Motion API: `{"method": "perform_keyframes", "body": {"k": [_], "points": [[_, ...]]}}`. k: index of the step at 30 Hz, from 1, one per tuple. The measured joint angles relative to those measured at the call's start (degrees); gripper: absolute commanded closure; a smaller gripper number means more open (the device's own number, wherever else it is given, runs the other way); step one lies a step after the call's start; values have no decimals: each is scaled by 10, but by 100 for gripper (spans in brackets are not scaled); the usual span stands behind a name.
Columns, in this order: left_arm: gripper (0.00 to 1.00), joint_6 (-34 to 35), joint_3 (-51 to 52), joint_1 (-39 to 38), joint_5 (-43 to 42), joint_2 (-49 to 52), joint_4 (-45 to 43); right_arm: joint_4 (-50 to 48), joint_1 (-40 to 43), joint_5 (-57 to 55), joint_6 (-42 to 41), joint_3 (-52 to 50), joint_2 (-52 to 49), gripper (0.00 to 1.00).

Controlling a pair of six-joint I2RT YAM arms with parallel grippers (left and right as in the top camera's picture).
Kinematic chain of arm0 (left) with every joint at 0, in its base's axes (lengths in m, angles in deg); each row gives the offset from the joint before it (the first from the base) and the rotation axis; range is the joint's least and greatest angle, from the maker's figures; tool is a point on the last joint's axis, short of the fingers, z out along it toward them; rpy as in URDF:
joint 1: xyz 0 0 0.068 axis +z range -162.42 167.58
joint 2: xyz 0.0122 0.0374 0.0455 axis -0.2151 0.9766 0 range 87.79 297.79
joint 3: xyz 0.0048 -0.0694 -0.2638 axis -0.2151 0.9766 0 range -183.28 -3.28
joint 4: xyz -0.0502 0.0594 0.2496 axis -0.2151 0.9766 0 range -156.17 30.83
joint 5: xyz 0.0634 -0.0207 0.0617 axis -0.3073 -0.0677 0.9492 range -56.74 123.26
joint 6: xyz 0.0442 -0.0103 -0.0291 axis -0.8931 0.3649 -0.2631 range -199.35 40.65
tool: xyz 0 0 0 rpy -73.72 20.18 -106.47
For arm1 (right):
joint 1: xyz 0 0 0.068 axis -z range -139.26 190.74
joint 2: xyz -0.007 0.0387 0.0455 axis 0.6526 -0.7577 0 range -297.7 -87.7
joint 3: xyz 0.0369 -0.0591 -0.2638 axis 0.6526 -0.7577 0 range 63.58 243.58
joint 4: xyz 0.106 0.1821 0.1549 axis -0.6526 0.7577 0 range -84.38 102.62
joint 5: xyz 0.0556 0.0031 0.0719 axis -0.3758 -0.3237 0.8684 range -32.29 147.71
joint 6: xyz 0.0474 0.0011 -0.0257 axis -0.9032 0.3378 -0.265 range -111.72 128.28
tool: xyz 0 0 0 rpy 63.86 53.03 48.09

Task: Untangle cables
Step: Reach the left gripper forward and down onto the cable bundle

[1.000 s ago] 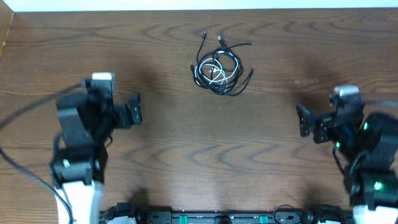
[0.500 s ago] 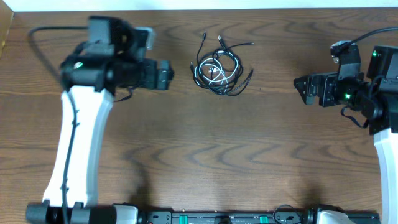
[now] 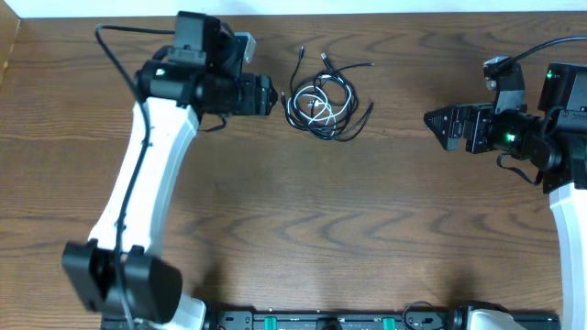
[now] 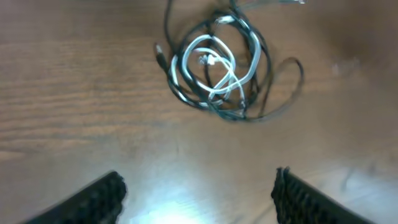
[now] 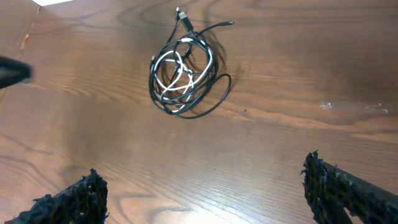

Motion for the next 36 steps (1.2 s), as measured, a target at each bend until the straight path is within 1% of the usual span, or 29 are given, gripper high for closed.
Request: {"method": "perform_keyframes", "body": {"k": [4,12,14,19,24,32,36], "points": [[27,70,0,-22,45,62,-23,3,0,4,-2,0,-1,4],[28,152,0,-93,116,155,-82,7,0,6,-2,0,-1,5],[33,163,0,-109,128,170,-99,7,0,7,-2,0,-2,5],[39,176,0,-132,144,209,-137,7,0,8,-2,0,-4,6],[41,180,0,-134,155,241,-156,9,0,8,-2,0,-8,6],[58,185,0,-134,159,261,-200,12,0,8,-2,0,-9,7],[63,186,0,-134,159,261,-202,15,0,8,-2,0,-9,7]]}}
